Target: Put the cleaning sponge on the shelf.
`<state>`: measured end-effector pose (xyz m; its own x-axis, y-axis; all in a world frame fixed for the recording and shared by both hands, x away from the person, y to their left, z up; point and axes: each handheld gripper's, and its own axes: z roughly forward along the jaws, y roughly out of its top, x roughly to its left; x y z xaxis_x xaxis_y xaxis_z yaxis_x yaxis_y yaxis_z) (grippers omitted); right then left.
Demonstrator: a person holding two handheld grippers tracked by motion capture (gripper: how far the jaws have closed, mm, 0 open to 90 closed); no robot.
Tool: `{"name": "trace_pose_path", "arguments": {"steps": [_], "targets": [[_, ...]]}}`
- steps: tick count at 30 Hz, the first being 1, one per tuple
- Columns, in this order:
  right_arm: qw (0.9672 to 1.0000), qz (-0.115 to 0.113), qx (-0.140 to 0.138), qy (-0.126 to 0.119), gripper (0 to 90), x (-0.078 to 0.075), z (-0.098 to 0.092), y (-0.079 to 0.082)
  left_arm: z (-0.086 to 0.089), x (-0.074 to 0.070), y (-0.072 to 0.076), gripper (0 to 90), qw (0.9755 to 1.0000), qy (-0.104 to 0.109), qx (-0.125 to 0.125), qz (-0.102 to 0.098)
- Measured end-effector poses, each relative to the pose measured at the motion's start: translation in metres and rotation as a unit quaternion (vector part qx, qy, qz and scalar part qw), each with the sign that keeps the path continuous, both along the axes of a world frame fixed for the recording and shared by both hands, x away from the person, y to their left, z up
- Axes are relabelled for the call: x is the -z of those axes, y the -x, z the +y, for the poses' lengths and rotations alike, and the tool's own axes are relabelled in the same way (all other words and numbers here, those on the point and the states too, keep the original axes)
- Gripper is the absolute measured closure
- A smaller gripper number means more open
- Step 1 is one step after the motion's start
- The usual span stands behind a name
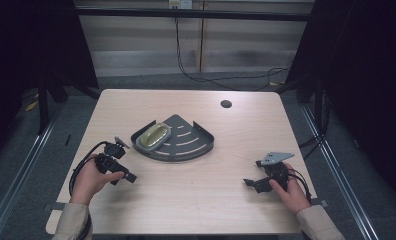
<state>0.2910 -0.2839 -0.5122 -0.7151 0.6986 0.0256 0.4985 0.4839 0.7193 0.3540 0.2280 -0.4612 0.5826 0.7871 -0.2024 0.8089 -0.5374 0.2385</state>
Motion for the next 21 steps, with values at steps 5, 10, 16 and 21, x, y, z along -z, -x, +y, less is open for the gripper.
{"name": "trace_pose_path", "arguments": {"steps": [5,10,16,21], "targets": [[1.0000,0.000,0.001,-0.001,11.4,0.000,0.000,0.000,0.004,0.005,0.003,20.9,1.0000,-0.005,0.004,-0.003],[1.0000,0.000,0.001,0.000,11.4,0.000,0.000,0.000,0.004,0.010,0.007,20.5,0.9997,-0.017,0.012,-0.012],[1.0000,0.000,0.000,0.000,11.3,0.000,0.000,0.000,0.001,0.013,0.013,18.5,0.9988,-0.023,0.026,-0.036],[1.0000,0.000,0.001,-0.001,11.3,0.000,0.000,0.000,0.000,0.014,0.018,15.5,0.9971,-0.034,0.040,-0.056]]}}
